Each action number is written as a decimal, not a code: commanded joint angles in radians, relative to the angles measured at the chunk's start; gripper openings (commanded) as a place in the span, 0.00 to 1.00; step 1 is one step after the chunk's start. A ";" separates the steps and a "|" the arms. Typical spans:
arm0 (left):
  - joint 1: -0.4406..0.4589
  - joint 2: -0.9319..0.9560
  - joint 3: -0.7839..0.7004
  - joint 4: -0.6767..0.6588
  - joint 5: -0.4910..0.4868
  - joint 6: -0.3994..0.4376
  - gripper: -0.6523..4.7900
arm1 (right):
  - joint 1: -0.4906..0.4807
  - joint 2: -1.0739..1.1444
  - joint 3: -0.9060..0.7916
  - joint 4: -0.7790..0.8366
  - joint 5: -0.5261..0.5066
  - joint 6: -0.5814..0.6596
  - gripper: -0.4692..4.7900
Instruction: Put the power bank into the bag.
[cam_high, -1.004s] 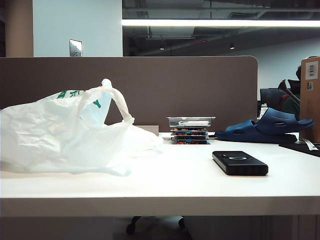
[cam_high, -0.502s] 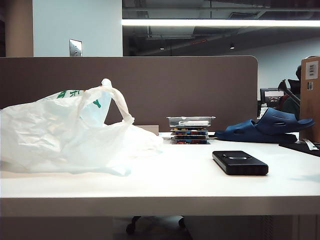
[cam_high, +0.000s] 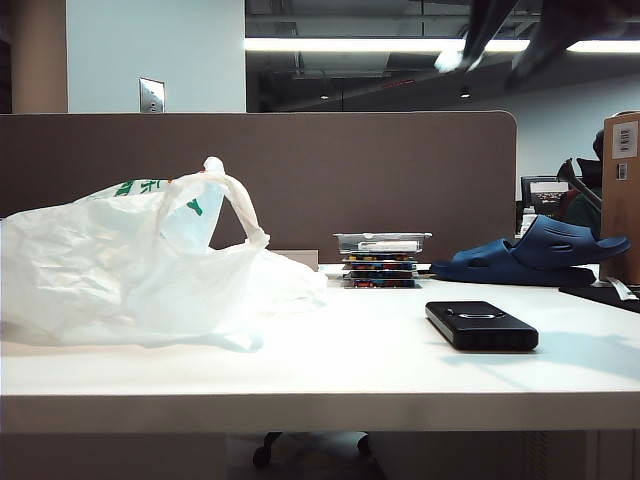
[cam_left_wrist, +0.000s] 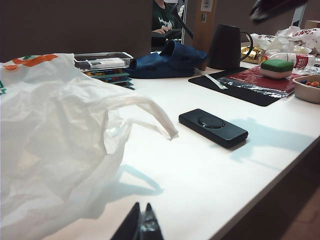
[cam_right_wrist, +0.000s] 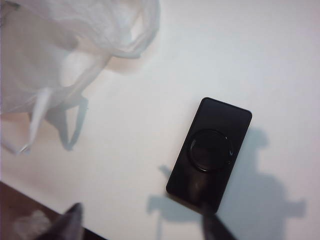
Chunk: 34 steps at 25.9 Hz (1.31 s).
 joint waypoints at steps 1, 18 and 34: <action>-0.002 0.000 0.005 0.005 0.006 0.001 0.11 | 0.004 0.070 0.006 0.037 0.038 0.053 0.84; -0.001 0.000 0.005 0.005 0.006 -0.004 0.11 | 0.060 0.379 0.005 0.147 0.261 0.160 1.00; -0.001 0.000 0.005 0.005 0.006 -0.010 0.11 | 0.060 0.480 0.003 0.183 0.289 0.235 1.00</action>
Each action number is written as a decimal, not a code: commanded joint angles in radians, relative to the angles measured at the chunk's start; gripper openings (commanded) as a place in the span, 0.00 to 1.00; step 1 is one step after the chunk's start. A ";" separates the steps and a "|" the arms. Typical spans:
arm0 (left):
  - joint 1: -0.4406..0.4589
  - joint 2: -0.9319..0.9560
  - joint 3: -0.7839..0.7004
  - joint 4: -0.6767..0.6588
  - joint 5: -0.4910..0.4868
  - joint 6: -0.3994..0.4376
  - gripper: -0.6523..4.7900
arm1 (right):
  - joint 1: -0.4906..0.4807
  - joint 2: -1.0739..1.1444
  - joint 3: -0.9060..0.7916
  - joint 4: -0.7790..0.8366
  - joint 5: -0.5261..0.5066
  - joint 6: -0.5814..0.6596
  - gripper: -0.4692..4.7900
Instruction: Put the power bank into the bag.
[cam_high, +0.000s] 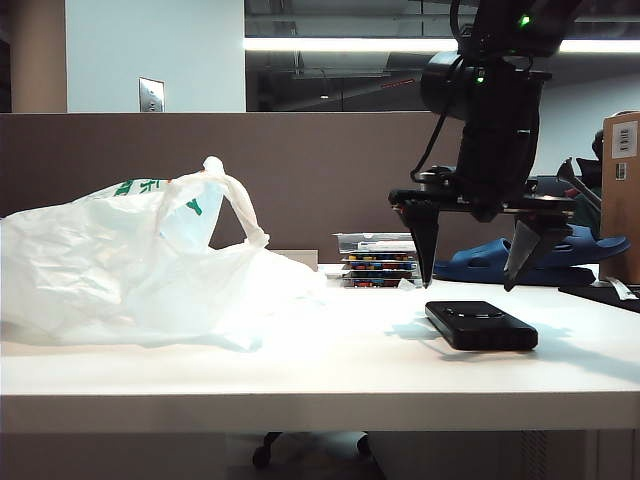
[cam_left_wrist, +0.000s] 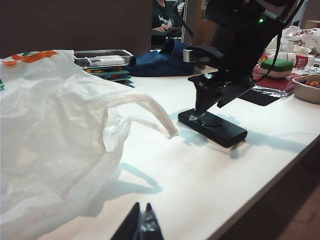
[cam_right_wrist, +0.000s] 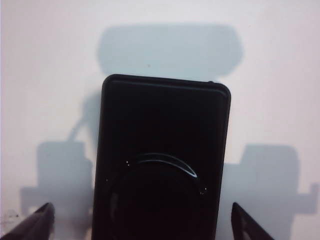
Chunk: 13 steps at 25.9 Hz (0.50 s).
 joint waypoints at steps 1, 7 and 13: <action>-0.001 0.000 0.005 0.010 0.006 -0.003 0.11 | 0.002 0.009 0.004 0.022 0.011 0.011 1.00; -0.001 0.000 0.005 0.010 0.006 -0.003 0.11 | 0.002 0.053 0.003 0.029 0.012 0.027 1.00; -0.001 0.000 0.005 0.010 0.006 -0.003 0.11 | 0.002 0.085 0.003 0.030 0.011 0.034 1.00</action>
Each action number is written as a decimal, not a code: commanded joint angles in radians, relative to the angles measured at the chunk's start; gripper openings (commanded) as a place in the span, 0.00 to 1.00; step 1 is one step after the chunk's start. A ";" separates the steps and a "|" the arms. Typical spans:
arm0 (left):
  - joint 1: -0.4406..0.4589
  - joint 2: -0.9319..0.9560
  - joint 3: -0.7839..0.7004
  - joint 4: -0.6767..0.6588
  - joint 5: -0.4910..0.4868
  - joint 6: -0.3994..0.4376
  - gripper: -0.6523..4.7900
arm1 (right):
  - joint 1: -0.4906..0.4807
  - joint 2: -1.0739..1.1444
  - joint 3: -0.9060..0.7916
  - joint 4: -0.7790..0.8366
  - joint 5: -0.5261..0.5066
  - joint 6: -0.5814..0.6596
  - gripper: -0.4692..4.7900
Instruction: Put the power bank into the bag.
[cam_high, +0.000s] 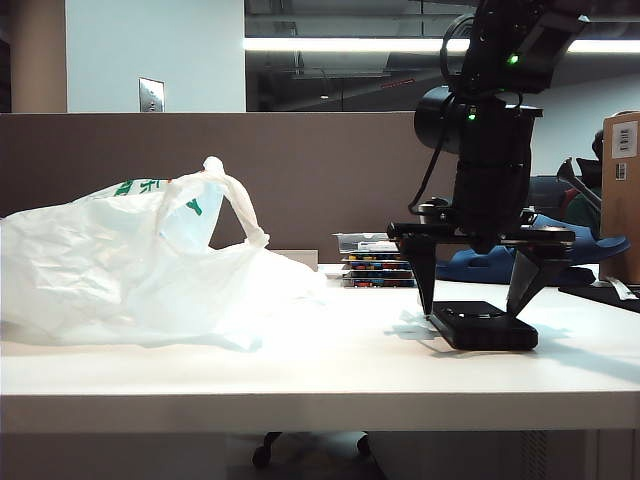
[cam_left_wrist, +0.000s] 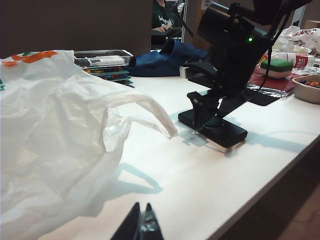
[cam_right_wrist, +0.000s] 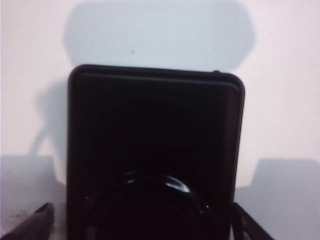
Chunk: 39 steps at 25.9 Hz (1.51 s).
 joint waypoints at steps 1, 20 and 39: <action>-0.001 0.000 0.005 0.010 0.006 -0.003 0.11 | 0.002 0.014 0.003 0.011 0.003 0.008 1.00; -0.001 0.000 0.005 0.011 -0.001 -0.003 0.11 | 0.003 0.026 0.003 -0.069 -0.033 0.063 1.00; -0.002 0.000 0.006 0.153 -0.002 -0.003 0.22 | 0.003 0.026 0.004 -0.069 0.005 0.062 0.58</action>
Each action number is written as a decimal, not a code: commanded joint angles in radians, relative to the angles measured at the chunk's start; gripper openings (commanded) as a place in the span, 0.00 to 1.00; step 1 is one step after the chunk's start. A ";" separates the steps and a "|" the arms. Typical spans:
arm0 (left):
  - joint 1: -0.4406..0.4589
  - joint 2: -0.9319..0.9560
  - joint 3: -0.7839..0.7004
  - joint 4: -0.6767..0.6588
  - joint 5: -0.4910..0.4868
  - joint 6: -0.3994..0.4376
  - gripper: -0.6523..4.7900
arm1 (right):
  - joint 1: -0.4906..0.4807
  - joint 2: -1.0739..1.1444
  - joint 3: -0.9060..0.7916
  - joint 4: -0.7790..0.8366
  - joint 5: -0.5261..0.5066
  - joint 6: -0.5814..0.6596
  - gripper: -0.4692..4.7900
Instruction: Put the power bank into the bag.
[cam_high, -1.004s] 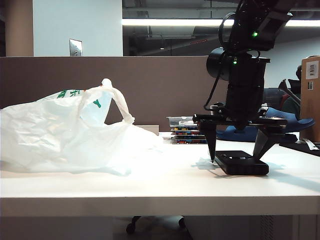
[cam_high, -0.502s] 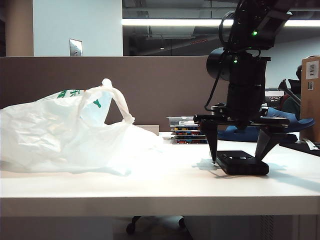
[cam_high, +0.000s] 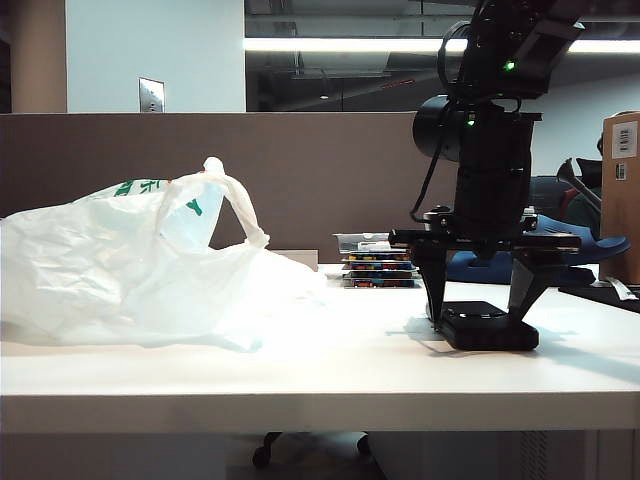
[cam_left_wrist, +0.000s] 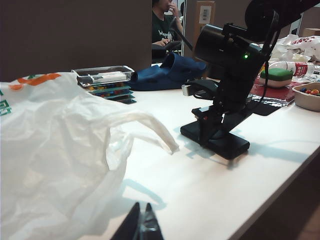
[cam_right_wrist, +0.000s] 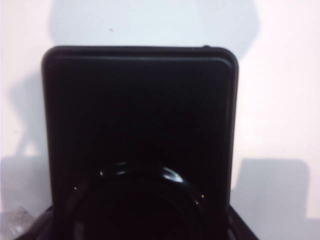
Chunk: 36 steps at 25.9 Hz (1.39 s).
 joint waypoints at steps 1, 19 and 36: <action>-0.001 0.000 0.007 0.145 -0.004 -0.005 0.36 | 0.002 0.007 -0.005 -0.025 0.002 0.001 0.58; -0.001 0.207 0.370 0.175 -0.135 0.013 0.81 | 0.002 -0.086 -0.004 -0.020 -0.006 -0.059 0.58; -0.087 1.056 0.859 0.155 -0.049 0.209 1.00 | 0.002 -0.116 -0.003 0.021 -0.081 -0.115 0.58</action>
